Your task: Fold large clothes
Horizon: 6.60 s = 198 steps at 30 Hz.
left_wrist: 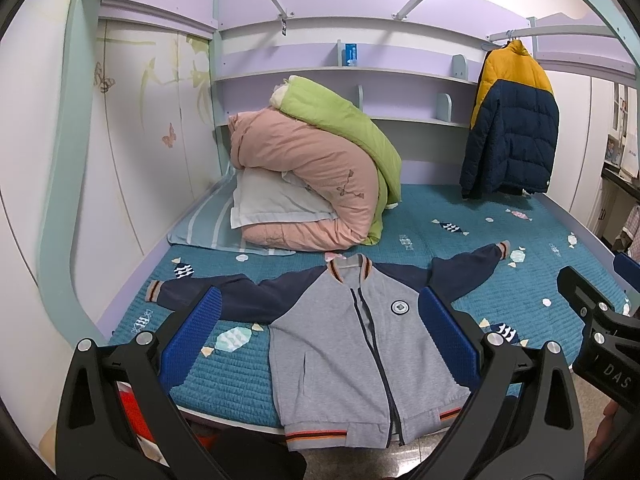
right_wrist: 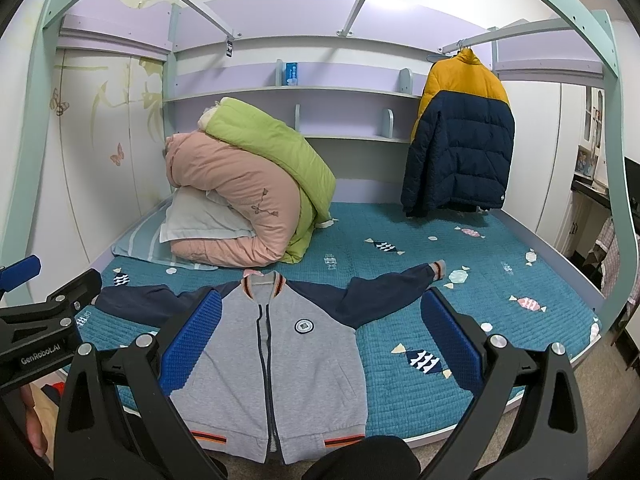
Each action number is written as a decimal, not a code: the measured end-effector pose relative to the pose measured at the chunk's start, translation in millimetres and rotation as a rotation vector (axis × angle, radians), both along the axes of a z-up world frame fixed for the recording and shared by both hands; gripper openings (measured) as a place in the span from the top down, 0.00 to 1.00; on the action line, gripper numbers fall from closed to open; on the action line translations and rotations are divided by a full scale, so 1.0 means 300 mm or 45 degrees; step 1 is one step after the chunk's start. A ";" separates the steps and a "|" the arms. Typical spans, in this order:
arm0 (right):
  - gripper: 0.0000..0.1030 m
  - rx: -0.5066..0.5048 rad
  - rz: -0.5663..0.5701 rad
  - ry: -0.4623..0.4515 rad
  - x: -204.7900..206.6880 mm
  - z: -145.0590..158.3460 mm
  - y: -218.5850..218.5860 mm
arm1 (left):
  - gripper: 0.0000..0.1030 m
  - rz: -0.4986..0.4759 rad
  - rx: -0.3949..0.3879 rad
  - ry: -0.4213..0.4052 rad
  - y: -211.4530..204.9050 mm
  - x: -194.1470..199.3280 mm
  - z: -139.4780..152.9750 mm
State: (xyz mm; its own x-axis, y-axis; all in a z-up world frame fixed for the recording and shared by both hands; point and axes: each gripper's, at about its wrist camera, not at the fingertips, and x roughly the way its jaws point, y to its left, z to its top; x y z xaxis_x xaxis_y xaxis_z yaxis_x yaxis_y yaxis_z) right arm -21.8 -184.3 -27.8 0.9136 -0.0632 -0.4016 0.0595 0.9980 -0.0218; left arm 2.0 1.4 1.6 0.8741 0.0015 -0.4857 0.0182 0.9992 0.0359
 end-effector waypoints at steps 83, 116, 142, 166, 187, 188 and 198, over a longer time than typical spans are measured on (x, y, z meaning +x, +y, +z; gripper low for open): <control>0.07 -0.006 0.257 0.397 0.821 -0.562 0.432 | 0.05 0.255 -0.268 0.538 0.774 0.783 -0.776; 0.07 -0.105 0.278 0.522 1.201 -0.947 0.727 | 0.28 0.743 -0.477 0.604 1.641 1.259 -1.253; 0.85 0.435 0.616 0.900 1.442 -1.262 0.878 | 0.75 0.258 -0.684 0.088 1.186 1.086 -0.647; 0.63 0.497 -0.234 0.640 1.222 -1.114 -0.735 | 0.75 -0.295 -0.364 0.625 -0.292 1.509 -1.142; 0.48 1.122 -0.638 0.370 1.513 -1.224 -1.366 | 0.22 -0.407 -0.193 0.739 -0.519 1.492 -1.200; 0.48 1.124 -0.651 0.348 1.530 -1.228 -1.384 | 0.22 -0.369 -0.142 0.772 -0.524 1.495 -1.238; 0.90 1.161 -0.425 0.382 1.705 -1.247 -1.389 | 0.15 -0.344 -0.054 0.805 -0.572 1.522 -1.332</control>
